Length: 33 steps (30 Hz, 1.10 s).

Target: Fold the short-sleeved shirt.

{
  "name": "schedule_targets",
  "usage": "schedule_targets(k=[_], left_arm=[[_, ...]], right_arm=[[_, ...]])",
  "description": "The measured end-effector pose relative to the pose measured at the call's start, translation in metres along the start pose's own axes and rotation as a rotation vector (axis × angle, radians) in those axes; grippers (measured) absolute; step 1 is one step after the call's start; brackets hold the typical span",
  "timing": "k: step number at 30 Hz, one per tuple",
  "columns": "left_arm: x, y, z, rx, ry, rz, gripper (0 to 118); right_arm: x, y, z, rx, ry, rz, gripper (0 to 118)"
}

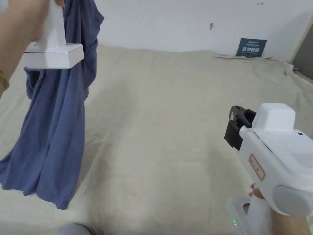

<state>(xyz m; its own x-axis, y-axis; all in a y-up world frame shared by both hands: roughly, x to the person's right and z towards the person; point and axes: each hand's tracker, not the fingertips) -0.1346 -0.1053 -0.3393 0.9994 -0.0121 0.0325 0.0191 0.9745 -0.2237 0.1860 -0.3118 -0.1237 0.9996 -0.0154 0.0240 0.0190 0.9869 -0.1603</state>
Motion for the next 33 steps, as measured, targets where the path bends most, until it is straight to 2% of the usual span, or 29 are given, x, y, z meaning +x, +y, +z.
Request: schedule_targets(k=[7, 15, 20, 27, 30, 31, 33], left_arm=[[0.138, -0.024, -0.043, -0.044, -0.201, -0.068, 0], [0.299, -0.122, -0.056, -0.22, -0.481, -0.151, 0], [0.375, -0.201, -0.038, -0.333, -0.621, -0.238, 0], [0.435, -0.295, -0.004, -0.475, -0.745, -0.371, 0], [0.445, -0.329, 0.004, -0.54, -0.774, -0.406, 12], [0.446, -0.336, 0.005, -0.549, -0.765, -0.397, 20], [0.448, -0.347, 0.0, -0.646, -0.812, -0.39, 67]], right_arm=[[0.057, -0.006, 0.017, -0.029, -0.155, -0.03, 0], [0.112, -0.022, 0.032, -0.074, -0.298, -0.074, 0], [0.138, -0.037, 0.039, -0.114, -0.358, -0.104, 0], [0.161, -0.058, 0.05, -0.161, -0.423, -0.131, 0], [0.168, -0.067, 0.05, -0.199, -0.439, -0.151, 0], [0.169, -0.07, 0.05, -0.202, -0.439, -0.155, 0], [0.168, -0.072, 0.05, -0.209, -0.441, -0.159, 0]])
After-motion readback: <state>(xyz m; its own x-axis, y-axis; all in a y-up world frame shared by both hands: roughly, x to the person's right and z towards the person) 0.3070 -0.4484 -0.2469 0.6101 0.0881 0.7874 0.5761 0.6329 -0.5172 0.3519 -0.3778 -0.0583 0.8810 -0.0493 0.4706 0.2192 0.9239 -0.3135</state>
